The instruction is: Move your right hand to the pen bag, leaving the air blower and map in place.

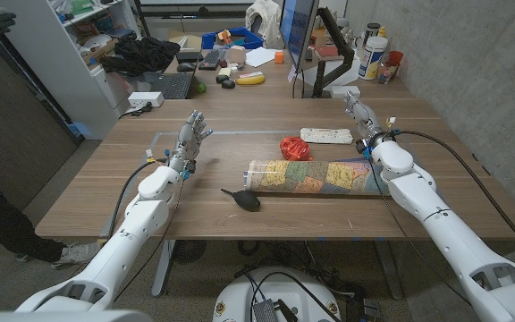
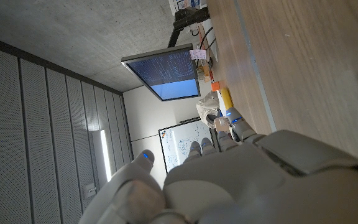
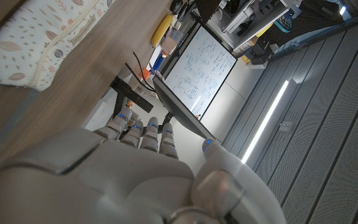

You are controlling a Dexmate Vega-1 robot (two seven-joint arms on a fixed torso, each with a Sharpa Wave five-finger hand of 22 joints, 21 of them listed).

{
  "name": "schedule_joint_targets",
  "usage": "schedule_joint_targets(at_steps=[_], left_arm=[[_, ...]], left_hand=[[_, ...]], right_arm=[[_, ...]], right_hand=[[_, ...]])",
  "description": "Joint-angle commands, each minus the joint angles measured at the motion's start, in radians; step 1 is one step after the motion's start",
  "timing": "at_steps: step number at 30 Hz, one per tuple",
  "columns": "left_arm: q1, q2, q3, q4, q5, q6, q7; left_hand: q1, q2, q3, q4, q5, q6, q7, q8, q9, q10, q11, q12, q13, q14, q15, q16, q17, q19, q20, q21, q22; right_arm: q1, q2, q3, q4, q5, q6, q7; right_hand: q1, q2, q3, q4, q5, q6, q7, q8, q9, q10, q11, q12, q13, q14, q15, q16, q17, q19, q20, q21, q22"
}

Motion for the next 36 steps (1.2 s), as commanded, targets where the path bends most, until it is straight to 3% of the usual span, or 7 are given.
schedule_joint_targets(at_steps=[1,36], left_arm=[[0.008,0.004,-0.006,-0.008,0.002,0.004,-0.001],[-0.002,0.006,-0.017,0.018,-0.003,0.004,-0.022]], left_hand=[[0.005,0.102,-0.002,-0.001,0.005,-0.077,0.0,0.002,0.004,-0.044,0.003,0.004,0.001,-0.078,-0.031,0.006,0.003,-0.13,-0.055,-0.002,0.001],[0.006,0.104,-0.008,-0.001,0.008,-0.072,-0.001,0.002,0.004,-0.043,0.003,0.004,0.002,-0.077,-0.033,0.005,0.002,-0.127,-0.056,-0.007,0.002]], right_arm=[[0.007,-0.008,-0.007,-0.02,-0.039,-0.02,-0.011],[0.085,-0.02,-0.062,-0.043,-0.186,-0.097,-0.03]], right_hand=[[0.012,0.053,0.005,-0.007,-0.001,0.01,-0.002,0.003,0.002,0.006,-0.001,0.002,0.004,0.006,-0.001,0.0,0.002,0.001,-0.02,-0.005,0.006],[0.028,0.056,0.015,-0.015,-0.005,0.017,-0.005,-0.001,0.002,0.015,-0.008,0.002,0.004,0.013,-0.002,0.0,0.002,0.005,-0.017,-0.011,0.006]])
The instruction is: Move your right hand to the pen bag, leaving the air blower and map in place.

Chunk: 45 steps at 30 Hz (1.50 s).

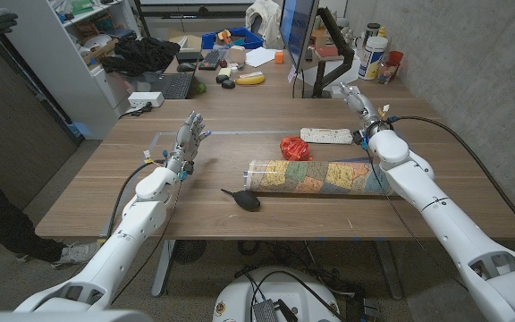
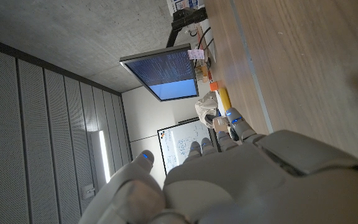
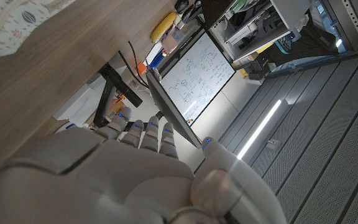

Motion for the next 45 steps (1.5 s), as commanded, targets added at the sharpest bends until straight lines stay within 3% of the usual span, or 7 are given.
schedule_joint_targets(at_steps=[1,45], left_arm=[[-0.006,0.001,-0.007,0.013,-0.004,-0.001,-0.009],[0.026,0.009,-0.019,-0.026,-0.007,-0.002,-0.002]], left_hand=[[0.006,0.104,-0.002,0.001,0.005,-0.072,0.0,0.002,0.004,-0.043,0.002,0.005,0.002,-0.077,-0.032,0.006,0.002,-0.128,-0.056,-0.005,0.002],[0.007,0.106,-0.006,0.001,0.008,-0.06,0.001,0.004,0.005,-0.042,0.004,0.005,0.002,-0.075,-0.03,0.005,0.002,-0.124,-0.054,-0.009,0.002]], right_arm=[[0.033,-0.008,-0.028,-0.014,-0.067,-0.046,-0.004],[0.093,-0.047,-0.09,-0.09,-0.263,-0.162,0.018]], right_hand=[[0.012,0.046,0.004,-0.004,-0.001,0.008,-0.003,-0.001,0.003,0.008,-0.001,0.002,0.004,0.004,0.0,0.0,0.003,0.006,-0.017,-0.005,0.006],[0.033,0.058,0.023,-0.005,-0.004,0.039,-0.016,0.003,0.003,0.044,-0.018,0.009,0.003,0.031,-0.015,0.006,0.003,0.03,-0.024,-0.007,0.006]])
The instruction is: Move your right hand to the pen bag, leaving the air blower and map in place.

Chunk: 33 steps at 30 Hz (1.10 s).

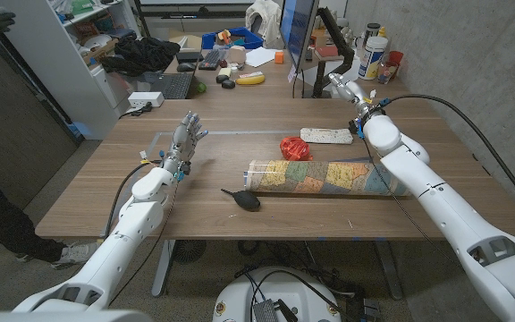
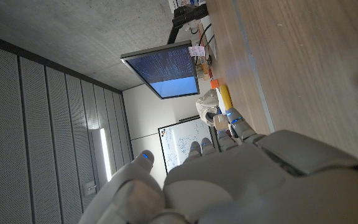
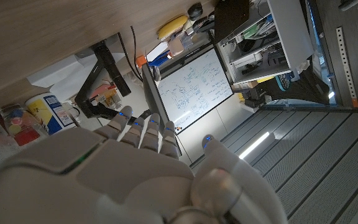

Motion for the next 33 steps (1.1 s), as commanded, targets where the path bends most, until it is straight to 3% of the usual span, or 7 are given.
schedule_joint_targets(at_steps=[1,33], left_arm=[[0.016,0.004,-0.002,-0.024,0.002,0.008,0.012],[0.013,0.005,0.0,-0.017,0.002,0.013,0.009]], left_hand=[[0.007,0.106,-0.007,0.001,0.008,-0.06,0.001,0.004,0.005,-0.041,0.004,0.005,0.002,-0.075,-0.03,0.006,0.002,-0.124,-0.055,-0.002,0.002],[0.007,0.107,-0.01,0.001,0.01,-0.056,0.001,0.003,0.005,-0.039,0.003,0.005,0.002,-0.074,-0.029,0.005,0.002,-0.122,-0.054,-0.006,0.002]], right_arm=[[0.025,-0.016,-0.023,-0.017,-0.052,-0.027,0.027],[0.086,-0.044,-0.091,-0.043,-0.217,-0.123,0.086]], right_hand=[[0.006,0.054,0.01,0.0,-0.004,0.012,0.001,0.003,0.003,0.014,0.0,0.01,0.003,0.009,0.002,0.007,0.003,0.009,-0.024,0.0,0.006],[0.043,0.058,0.037,-0.016,-0.007,0.036,-0.006,0.003,0.003,0.048,-0.017,0.015,0.003,0.033,-0.013,0.005,0.001,0.03,-0.029,-0.001,0.005]])
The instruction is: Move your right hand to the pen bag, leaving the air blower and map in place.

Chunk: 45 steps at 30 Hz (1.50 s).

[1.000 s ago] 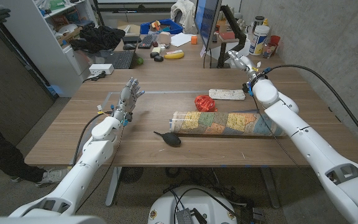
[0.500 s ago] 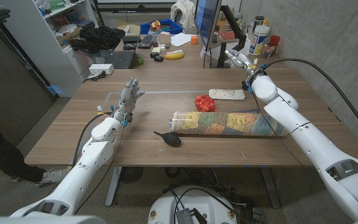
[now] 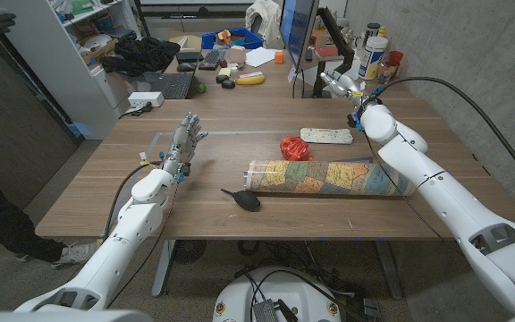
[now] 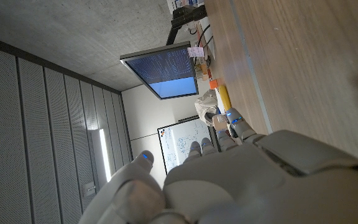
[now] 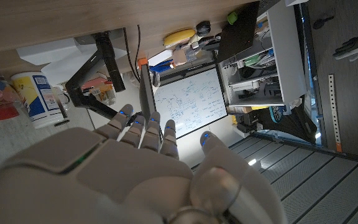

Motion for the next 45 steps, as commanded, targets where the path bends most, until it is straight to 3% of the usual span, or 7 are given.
schedule_joint_targets(at_steps=[1,20,45], left_arm=[[-0.004,-0.001,0.001,0.009,-0.001,0.0,-0.005],[0.005,0.001,-0.005,0.005,-0.006,-0.005,-0.008],[0.01,0.002,-0.011,0.012,-0.011,-0.007,-0.012]], left_hand=[[0.007,0.107,-0.001,0.001,0.01,-0.056,0.001,0.003,0.005,-0.039,0.004,0.005,0.002,-0.074,-0.029,0.005,0.002,-0.122,-0.054,-0.002,0.002],[0.008,0.108,-0.002,0.001,0.011,-0.053,0.001,0.003,0.005,-0.039,0.004,0.005,0.002,-0.074,-0.029,0.005,0.002,-0.12,-0.055,-0.004,0.002],[0.008,0.108,-0.003,0.001,0.012,-0.049,0.0,0.003,0.005,-0.037,0.004,0.005,0.002,-0.073,-0.029,0.005,0.002,-0.118,-0.054,-0.006,0.002]], right_arm=[[0.02,-0.009,-0.026,-0.015,-0.067,-0.044,0.024],[0.044,-0.024,-0.076,-0.053,-0.198,-0.116,0.07],[0.077,-0.025,-0.135,-0.045,-0.335,-0.154,0.134]], right_hand=[[0.014,0.039,0.009,-0.005,0.0,0.008,0.0,0.003,0.003,0.011,-0.002,0.007,0.003,0.005,-0.007,0.005,0.003,0.009,-0.033,-0.001,0.005],[0.049,0.045,0.035,-0.022,0.002,0.033,-0.006,0.007,0.003,0.025,-0.017,0.007,0.003,0.018,-0.021,0.003,0.002,0.021,-0.038,-0.003,0.005],[0.083,0.046,0.057,-0.034,0.002,0.069,-0.012,0.01,0.004,0.048,-0.032,0.008,0.002,0.039,-0.031,0.005,0.004,0.039,-0.035,-0.004,0.005]])
